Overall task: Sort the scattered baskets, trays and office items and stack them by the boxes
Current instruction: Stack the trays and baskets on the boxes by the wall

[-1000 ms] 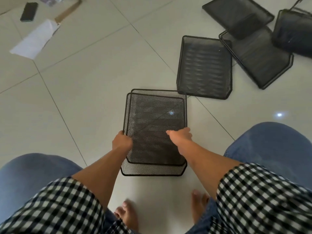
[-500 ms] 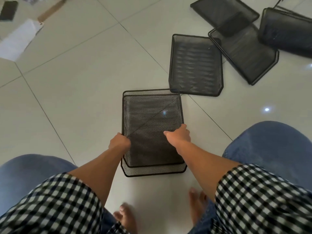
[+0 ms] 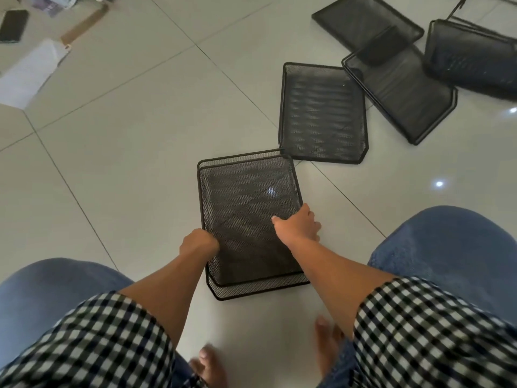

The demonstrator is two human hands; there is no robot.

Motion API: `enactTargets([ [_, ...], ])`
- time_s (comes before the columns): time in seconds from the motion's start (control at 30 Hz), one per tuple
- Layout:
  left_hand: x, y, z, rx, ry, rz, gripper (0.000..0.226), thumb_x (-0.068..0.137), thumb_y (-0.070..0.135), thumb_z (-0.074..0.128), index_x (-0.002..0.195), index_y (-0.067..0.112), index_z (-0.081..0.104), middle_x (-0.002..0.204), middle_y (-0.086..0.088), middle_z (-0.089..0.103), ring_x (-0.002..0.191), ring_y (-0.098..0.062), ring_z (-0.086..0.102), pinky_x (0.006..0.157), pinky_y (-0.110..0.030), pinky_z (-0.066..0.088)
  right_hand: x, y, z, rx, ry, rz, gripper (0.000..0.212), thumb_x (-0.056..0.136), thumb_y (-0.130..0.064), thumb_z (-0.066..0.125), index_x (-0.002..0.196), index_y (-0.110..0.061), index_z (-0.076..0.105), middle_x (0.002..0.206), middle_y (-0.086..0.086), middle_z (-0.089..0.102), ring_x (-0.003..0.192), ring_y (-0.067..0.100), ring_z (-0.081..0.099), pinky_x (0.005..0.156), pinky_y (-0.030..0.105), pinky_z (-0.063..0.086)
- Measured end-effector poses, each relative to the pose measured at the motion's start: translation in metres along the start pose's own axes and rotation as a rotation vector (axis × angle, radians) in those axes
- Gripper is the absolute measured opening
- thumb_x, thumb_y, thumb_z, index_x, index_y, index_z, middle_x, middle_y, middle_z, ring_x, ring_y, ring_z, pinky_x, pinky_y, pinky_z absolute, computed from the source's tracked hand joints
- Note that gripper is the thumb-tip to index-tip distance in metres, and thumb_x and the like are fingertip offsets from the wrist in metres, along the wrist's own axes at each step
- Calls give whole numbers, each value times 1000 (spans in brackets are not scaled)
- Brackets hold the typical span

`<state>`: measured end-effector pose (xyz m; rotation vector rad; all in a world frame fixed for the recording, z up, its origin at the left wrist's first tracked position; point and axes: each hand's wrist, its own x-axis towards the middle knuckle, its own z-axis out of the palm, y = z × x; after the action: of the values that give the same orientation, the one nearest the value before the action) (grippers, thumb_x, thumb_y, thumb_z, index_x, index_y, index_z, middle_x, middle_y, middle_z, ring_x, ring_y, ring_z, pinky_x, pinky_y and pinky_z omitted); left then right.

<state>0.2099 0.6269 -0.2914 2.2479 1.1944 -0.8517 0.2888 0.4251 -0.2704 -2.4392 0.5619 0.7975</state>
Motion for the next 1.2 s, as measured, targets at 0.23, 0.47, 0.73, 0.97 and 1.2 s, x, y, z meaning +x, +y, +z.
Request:
enactTargets([
  [0.23, -2, 5, 1, -127, 89, -20, 10, 89, 12, 60, 98, 7, 61, 79, -6, 55, 77, -29, 57, 68, -34, 47, 3, 3, -2, 33, 20, -64, 96, 89, -51, 69, 160, -17, 15, 162, 6, 28, 145, 34, 31, 114, 53, 33],
  [0.47, 0, 7, 0, -308, 245, 10, 29, 89, 7, 54, 116, 10, 67, 103, -10, 69, 89, -32, 63, 78, -38, 53, 0, 4, 0, 118, -10, -107, 95, 90, -46, 72, 160, -14, 17, 162, 7, 28, 146, 33, 30, 117, 51, 34],
  [0.73, 2, 13, -2, -521, 183, -71, 63, 91, 6, 56, 151, 9, 35, 128, -17, 59, 111, -37, 59, 78, -37, 44, 3, 0, 4, 122, -70, -102, 100, 90, -43, 73, 161, -12, 10, 164, 8, 23, 148, 32, 29, 118, 47, 33],
  [0.97, 4, 11, 0, -586, 205, -38, 48, 93, 11, 58, 139, 11, 44, 108, -8, 60, 88, -25, 55, 72, -36, 45, 2, 3, 5, 77, -77, -114, 102, 90, -46, 73, 161, -9, 9, 164, 10, 22, 147, 32, 30, 116, 43, 35],
  [1.2, 10, 8, 0, -696, 216, -7, 51, 95, 16, 59, 143, 24, 43, 92, 5, 61, 77, -14, 57, 67, -26, 43, 1, 0, 7, 108, -45, -158, 97, 89, -43, 74, 161, -14, 15, 165, 5, 23, 148, 29, 30, 117, 43, 33],
])
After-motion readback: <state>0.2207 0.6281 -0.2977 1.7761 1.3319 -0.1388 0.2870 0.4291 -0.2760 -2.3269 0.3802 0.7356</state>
